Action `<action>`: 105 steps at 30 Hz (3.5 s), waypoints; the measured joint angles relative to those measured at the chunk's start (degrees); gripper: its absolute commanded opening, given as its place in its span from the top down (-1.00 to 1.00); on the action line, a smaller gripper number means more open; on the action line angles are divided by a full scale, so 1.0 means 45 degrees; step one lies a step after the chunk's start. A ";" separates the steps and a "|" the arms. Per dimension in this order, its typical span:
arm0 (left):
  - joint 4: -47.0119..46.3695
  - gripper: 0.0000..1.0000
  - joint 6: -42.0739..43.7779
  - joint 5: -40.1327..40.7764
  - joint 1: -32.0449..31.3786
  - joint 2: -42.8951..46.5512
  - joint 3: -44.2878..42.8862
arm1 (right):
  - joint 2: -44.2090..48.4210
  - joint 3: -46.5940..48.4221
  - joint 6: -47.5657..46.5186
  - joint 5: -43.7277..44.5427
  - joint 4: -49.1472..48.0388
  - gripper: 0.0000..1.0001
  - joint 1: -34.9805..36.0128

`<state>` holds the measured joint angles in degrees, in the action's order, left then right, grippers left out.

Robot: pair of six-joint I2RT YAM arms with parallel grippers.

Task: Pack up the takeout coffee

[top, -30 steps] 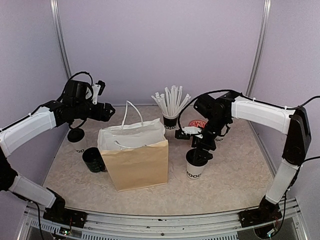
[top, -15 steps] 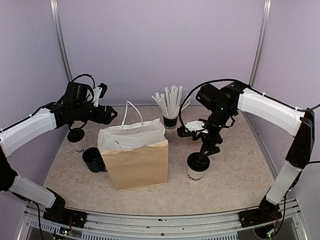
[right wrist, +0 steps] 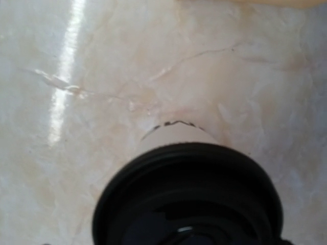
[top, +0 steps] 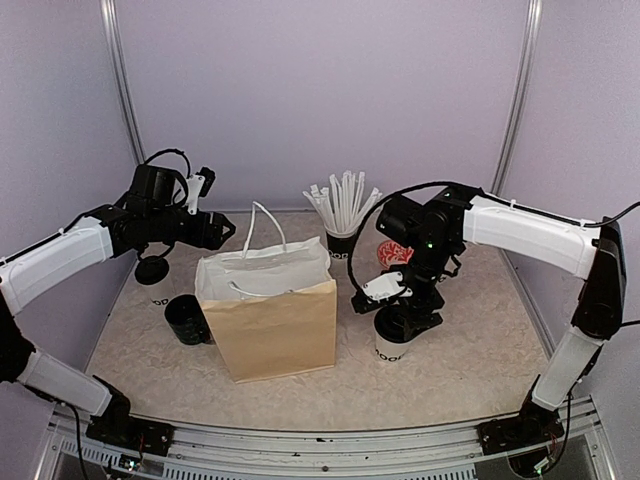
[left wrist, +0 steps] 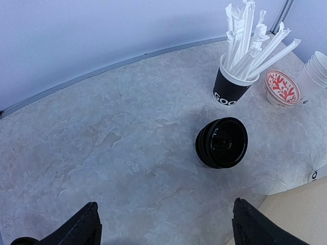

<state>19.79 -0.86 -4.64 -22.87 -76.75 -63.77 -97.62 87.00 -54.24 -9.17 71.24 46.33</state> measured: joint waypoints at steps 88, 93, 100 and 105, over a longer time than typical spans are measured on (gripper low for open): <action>0.4979 0.00 -0.6858 0.0588 -0.4342 0.3128 0.2701 | -0.2011 1.0433 0.2123 0.0976 0.0529 0.01 0.3453; 0.4080 0.00 -0.6863 0.0447 -0.4600 0.2550 0.2681 | -0.2215 1.0433 0.2283 0.1491 0.0869 0.01 0.3502; 0.3405 -0.11 -0.6280 0.0471 -0.4464 0.1486 0.2011 | -0.2200 0.9947 0.2419 0.2127 0.1302 0.01 0.3512; 0.3531 -0.17 -0.5421 0.0573 -0.3740 0.0792 0.0704 | -0.2200 0.9758 0.2414 0.2511 0.1413 0.01 0.3507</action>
<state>35.68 -25.26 -2.07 -39.70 -73.19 -60.60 -107.53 130.91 -43.38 2.13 77.60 62.11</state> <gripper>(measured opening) 0.576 0.699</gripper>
